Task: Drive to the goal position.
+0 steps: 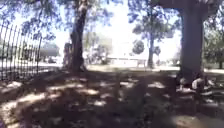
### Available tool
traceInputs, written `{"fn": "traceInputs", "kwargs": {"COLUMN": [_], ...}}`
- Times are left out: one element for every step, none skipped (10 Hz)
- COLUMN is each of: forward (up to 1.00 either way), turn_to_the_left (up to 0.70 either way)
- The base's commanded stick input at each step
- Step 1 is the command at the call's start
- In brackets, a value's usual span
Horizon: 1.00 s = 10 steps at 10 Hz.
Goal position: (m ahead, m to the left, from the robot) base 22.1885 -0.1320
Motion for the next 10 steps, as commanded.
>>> {"fn": "traceInputs", "kwargs": {"forward": [0.70,0.70,0.70,0.70,0.70,0.70,0.70,0.70,0.70,0.70], "turn_to_the_left": [0.00,0.00,0.00,0.00,0.00,0.00,0.00,0.00,0.00,0.00]}}
